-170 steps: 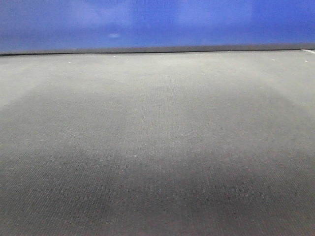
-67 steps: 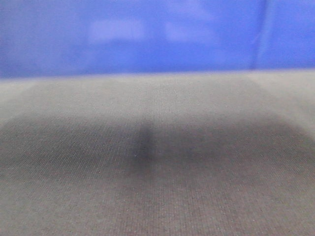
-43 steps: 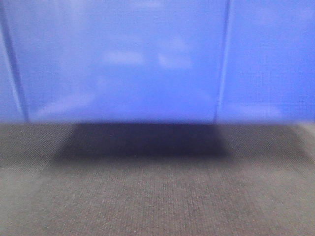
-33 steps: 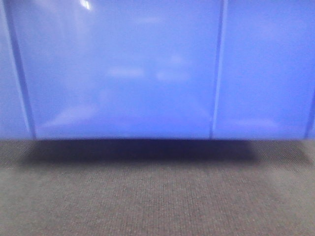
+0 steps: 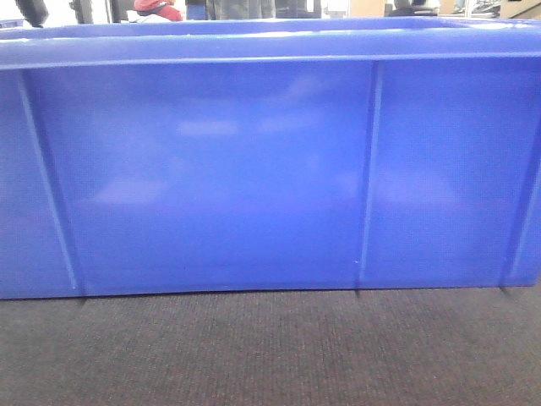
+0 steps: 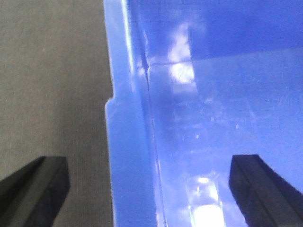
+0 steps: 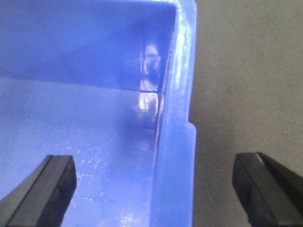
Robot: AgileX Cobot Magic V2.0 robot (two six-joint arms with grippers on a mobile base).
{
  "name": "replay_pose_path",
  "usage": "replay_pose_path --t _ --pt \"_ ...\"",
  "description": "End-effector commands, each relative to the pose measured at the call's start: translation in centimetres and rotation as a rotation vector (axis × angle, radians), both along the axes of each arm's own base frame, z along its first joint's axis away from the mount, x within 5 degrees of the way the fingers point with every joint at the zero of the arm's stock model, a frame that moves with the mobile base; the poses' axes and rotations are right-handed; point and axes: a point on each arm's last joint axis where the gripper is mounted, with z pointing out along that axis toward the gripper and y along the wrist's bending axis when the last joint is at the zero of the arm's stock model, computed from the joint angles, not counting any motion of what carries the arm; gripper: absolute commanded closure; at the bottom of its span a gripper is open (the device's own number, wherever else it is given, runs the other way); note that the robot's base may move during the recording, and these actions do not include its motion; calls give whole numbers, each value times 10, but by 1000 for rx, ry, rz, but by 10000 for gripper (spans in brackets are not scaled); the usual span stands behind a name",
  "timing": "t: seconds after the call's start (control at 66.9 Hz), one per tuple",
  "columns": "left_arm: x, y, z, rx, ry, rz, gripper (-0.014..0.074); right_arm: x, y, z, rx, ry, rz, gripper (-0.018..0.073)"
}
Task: Move blue bin to conveyor side
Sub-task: 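Lower the bin onto the grey belt with both grippers, then open both grippers and release the bin walls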
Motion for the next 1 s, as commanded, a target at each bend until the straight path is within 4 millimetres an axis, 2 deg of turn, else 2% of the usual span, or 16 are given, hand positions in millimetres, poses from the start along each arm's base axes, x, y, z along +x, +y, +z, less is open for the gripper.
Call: replay_pose_path --t 0.0,0.134,0.269,0.344,0.418,0.493,0.583,0.672,0.807,0.986 --pt "-12 -1 17 -4 -38 -5 -5 -11 -3 19 12 -58 8 17" --pt "-38 2 48 -12 -136 -5 -3 -34 -10 44 26 -104 7 105" --pt "-78 5 83 -21 -260 -5 0 -66 -20 74 48 -176 5 288" --pt "-102 7 95 -18 -332 -6 38 -85 -26 88 57 -205 4 387" --pt "-130 10 102 -19 -401 -8 157 -105 -33 98 55 -233 0 477" --pt "-153 12 100 -10 -447 -10 297 -127 -41 102 46 -270 -5 545" --pt "-178 15 88 6 -496 -14 477 -152 -51 97 30 -297 -11 599" --pt "-201 17 70 23 -545 -21 624 -174 -60 81 4 -317 -15 629" --pt "-231 19 38 30 -592 -32 612 -212 -74 53 -24 -394 -15 629" --pt "-261 21 -8 28 -632 -44 613 -256 -88 2 -27 -480 -5 629"
